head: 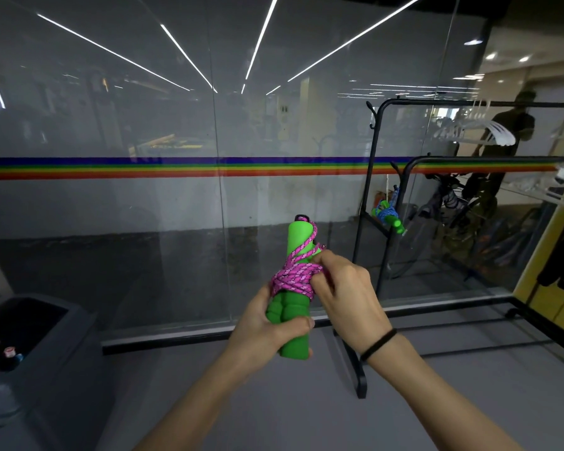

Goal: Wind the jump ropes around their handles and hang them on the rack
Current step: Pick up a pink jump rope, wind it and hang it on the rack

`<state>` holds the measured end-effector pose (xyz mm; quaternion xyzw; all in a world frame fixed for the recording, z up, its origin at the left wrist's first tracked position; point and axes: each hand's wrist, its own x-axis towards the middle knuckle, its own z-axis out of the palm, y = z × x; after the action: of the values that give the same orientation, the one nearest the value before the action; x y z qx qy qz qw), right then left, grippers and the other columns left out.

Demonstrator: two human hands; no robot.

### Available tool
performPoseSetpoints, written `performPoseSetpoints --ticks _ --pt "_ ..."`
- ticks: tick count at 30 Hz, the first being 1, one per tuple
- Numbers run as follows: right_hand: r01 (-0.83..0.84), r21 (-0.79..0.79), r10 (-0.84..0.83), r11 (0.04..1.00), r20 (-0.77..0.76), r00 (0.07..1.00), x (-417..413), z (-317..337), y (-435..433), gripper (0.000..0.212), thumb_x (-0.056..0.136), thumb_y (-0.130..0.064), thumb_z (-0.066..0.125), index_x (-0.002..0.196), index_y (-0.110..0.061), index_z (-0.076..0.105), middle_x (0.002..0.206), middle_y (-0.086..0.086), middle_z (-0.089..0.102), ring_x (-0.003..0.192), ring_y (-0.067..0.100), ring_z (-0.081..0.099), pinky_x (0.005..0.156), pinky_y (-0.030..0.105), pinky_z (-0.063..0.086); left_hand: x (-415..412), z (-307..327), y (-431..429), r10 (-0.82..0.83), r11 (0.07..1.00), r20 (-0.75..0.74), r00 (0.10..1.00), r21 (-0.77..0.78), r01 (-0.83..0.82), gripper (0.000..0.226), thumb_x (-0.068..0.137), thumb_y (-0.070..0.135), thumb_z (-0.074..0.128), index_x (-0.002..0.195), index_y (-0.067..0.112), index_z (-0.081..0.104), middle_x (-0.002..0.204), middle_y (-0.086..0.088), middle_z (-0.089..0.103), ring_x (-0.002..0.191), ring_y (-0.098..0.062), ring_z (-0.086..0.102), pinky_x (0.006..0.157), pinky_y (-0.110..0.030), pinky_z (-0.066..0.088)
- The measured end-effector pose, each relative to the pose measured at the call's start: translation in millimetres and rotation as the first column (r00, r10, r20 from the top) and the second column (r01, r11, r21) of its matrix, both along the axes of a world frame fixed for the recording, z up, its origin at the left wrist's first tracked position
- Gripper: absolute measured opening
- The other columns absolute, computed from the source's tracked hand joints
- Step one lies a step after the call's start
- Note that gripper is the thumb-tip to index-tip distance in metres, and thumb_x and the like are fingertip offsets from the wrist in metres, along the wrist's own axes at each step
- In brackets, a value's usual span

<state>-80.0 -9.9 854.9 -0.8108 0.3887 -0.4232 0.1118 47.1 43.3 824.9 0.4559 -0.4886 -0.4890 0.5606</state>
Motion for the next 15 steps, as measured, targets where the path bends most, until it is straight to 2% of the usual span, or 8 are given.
performPoseSetpoints --ticks 2,5,7,11,13,15 --pt "0.039 -0.061 -0.04 0.997 -0.018 0.999 0 -3 0 0.01 0.086 -0.007 0.05 0.082 -0.006 0.059 0.072 0.008 0.053 0.063 0.022 0.05 0.06 0.031 0.039 -1 1 0 -0.002 1.0 -0.02 1.0 0.024 0.003 0.047 0.072 -0.01 0.069 0.109 0.016 0.054 0.085 -0.008 0.057 0.06 -0.013 0.061 0.05 -0.033 0.054" --pt "-0.029 -0.013 0.03 0.999 0.038 0.999 -8 -1 -3 0.01 0.082 -0.008 0.057 0.082 -0.011 0.066 0.07 0.005 0.06 0.06 0.017 0.058 0.062 0.029 0.048 0 1 2 -0.004 0.998 -0.071 0.997 0.057 0.008 0.049 0.059 0.002 0.071 0.104 0.016 0.057 0.079 -0.005 0.059 0.058 -0.014 0.061 0.049 -0.032 0.053" --pt "-0.127 0.111 0.116 0.986 0.104 0.988 -15 3 -5 0.011 0.081 -0.007 0.06 0.082 -0.014 0.068 0.069 0.006 0.067 0.061 0.019 0.066 0.064 0.034 0.056 1 1 2 -0.01 0.997 -0.08 0.997 0.073 0.016 0.048 0.056 0.005 0.07 0.102 0.016 0.057 0.076 -0.006 0.058 0.057 -0.014 0.061 0.049 -0.032 0.053" --pt "-0.375 0.389 0.252 0.841 0.331 0.909 -26 12 -4 0.003 0.082 -0.005 0.064 0.084 -0.004 0.065 0.079 0.026 0.067 0.064 0.023 0.07 0.062 0.026 0.057 3 2 5 -0.055 0.993 -0.082 0.995 0.102 0.063 0.044 0.057 0.006 0.069 0.098 0.013 0.055 0.072 -0.007 0.057 0.054 -0.015 0.061 0.049 -0.031 0.053" --pt "-0.396 0.409 0.28 0.822 0.316 0.907 -29 15 -3 0.006 0.081 -0.008 0.065 0.083 -0.003 0.064 0.079 0.024 0.067 0.065 0.022 0.07 0.064 0.027 0.058 2 4 6 -0.082 0.99 -0.048 0.995 0.109 0.087 0.043 0.058 0.007 0.068 0.099 0.012 0.053 0.074 -0.009 0.058 0.053 -0.018 0.062 0.049 -0.028 0.052" --pt "-0.298 0.349 0.254 0.888 0.166 0.953 -30 14 -2 0.008 0.082 -0.013 0.065 0.08 -0.006 0.063 0.071 0.015 0.07 0.062 0.018 0.07 0.065 0.031 0.059 3 5 5 -0.088 0.991 0.015 0.996 0.1 0.086 0.048 0.059 0.009 0.067 0.105 0.012 0.052 0.081 -0.011 0.06 0.054 -0.02 0.063 0.05 -0.026 0.051"
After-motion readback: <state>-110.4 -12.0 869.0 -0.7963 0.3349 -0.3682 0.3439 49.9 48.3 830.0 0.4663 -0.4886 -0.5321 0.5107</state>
